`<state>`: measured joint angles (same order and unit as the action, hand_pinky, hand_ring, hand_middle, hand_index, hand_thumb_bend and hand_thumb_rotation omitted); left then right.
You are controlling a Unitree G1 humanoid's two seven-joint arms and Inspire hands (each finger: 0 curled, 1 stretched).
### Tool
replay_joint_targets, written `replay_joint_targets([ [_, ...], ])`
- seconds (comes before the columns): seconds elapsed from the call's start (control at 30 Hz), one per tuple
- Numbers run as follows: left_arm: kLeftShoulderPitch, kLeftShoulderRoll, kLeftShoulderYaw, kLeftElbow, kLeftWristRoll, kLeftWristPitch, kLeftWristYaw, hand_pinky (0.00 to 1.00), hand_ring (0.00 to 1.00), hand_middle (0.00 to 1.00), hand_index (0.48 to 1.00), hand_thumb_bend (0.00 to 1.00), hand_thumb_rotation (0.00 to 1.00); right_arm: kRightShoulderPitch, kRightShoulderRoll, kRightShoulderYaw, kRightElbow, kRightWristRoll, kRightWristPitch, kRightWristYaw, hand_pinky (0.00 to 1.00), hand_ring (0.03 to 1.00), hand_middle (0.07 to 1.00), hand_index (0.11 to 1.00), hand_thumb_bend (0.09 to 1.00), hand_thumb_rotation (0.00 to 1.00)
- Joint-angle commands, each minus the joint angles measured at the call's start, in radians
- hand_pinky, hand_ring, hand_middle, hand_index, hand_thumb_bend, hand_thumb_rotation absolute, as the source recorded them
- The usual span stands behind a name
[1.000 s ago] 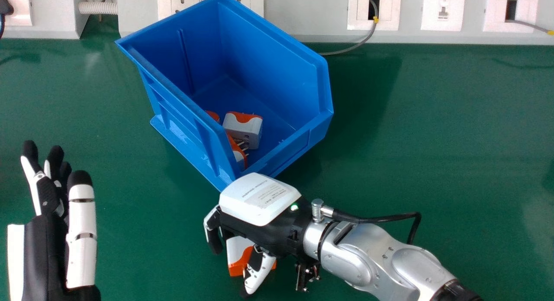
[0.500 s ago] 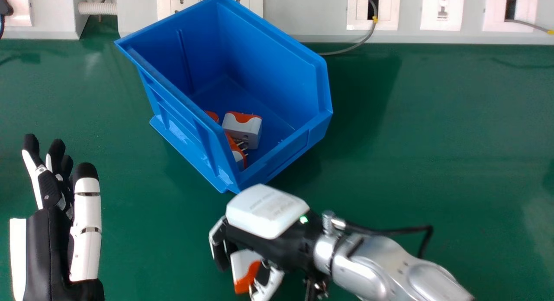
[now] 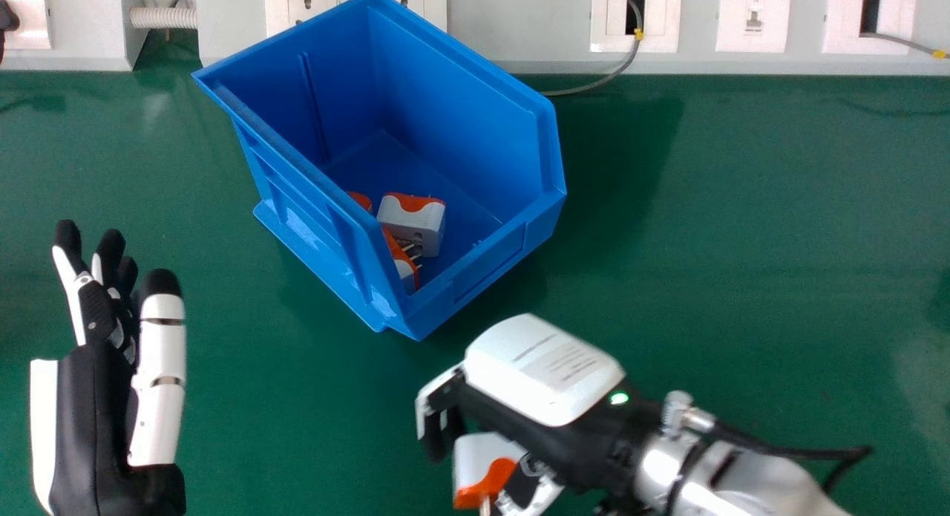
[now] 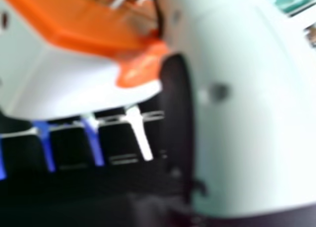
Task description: Pick all objects and put in blue box
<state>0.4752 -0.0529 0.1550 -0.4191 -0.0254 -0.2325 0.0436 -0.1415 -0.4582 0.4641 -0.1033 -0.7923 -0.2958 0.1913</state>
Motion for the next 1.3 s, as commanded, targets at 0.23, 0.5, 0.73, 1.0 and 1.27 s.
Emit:
replay_joint_targets([
  [0.23,0.0,0.009,0.005,0.007,-0.004,-0.037,-0.004,1.0,1.0,1.0,0.984,0.27,0.79,-0.054,-0.028,-0.142,-0.039,0.015,-0.059,-0.109,0.12,0.173,0.268,0.476,0.483,0.13],
  [0.5,0.003,0.007,0.002,0.009,-0.013,-0.038,-0.007,1.0,1.0,1.0,0.979,0.31,0.78,-0.199,0.011,-0.166,0.068,0.011,-0.084,-0.198,0.11,0.151,0.236,0.471,0.479,0.14],
  [0.73,0.014,0.001,-0.007,0.002,0.016,-0.039,0.009,1.0,1.0,0.98,0.97,0.33,0.79,-0.351,0.08,-0.152,0.095,0.028,-0.03,-0.131,0.1,0.156,0.243,0.473,0.48,0.14],
  [1.0,0.04,0.0,-0.014,-0.007,0.035,-0.045,0.009,1.0,1.0,0.98,0.961,0.32,0.82,-0.574,0.195,-0.078,0.296,-0.045,-0.031,-0.22,0.16,0.222,0.308,0.477,0.487,0.13],
  [1.27,0.051,-0.006,-0.015,-0.008,0.019,-0.049,0.005,1.0,1.0,0.98,0.959,0.33,0.81,-0.805,0.307,-0.001,0.633,-0.074,-0.009,-0.281,0.14,0.208,0.394,0.517,0.504,0.01],
])
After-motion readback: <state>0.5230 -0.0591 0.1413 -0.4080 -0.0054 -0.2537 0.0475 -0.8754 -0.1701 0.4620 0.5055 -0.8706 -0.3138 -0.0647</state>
